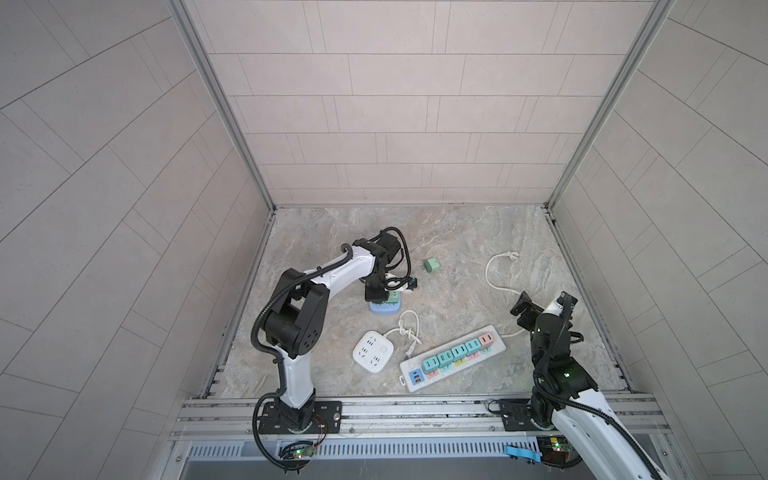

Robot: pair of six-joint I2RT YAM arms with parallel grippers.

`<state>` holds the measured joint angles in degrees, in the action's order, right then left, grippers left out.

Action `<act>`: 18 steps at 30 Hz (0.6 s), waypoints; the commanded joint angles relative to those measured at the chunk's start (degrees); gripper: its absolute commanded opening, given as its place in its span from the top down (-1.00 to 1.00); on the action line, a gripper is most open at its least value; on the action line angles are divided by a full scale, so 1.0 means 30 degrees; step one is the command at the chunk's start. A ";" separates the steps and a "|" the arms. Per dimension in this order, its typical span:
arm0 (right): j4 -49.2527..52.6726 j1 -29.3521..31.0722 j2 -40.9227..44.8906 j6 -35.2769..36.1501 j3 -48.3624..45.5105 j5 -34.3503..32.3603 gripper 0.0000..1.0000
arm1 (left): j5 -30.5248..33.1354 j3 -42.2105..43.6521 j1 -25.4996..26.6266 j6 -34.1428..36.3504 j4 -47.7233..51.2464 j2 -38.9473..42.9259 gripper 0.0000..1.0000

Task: Insert the plug
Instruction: 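Open the left gripper and raise it away from the blue socket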

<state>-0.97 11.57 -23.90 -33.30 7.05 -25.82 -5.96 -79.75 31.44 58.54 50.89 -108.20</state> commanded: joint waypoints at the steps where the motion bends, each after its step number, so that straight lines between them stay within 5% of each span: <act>1: 0.0061 -0.0048 0.0035 -0.0269 0.0447 -0.0172 -0.99 | 0.0603 0.0408 0.0389 0.0699 0.1574 -0.1559 1.00; 10: 0.0061 -0.0027 0.0016 -0.0275 0.0461 -0.0181 -0.99 | 0.0096 0.0495 0.0420 0.0795 0.1297 -0.1169 1.00; 13: 0.0061 -0.0047 0.0013 -0.0283 0.0449 -0.0180 -1.00 | -0.0313 0.0556 0.0390 -0.0011 0.0532 -0.0505 0.28; 18: 0.0064 -0.0042 0.0022 -0.0246 0.0463 -0.0151 -1.00 | -0.1807 0.1045 0.0352 -0.0635 -0.0563 0.2169 -0.24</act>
<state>-0.97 11.57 -23.94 -33.30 7.05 -25.82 -7.42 -77.32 32.08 57.34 50.00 -107.22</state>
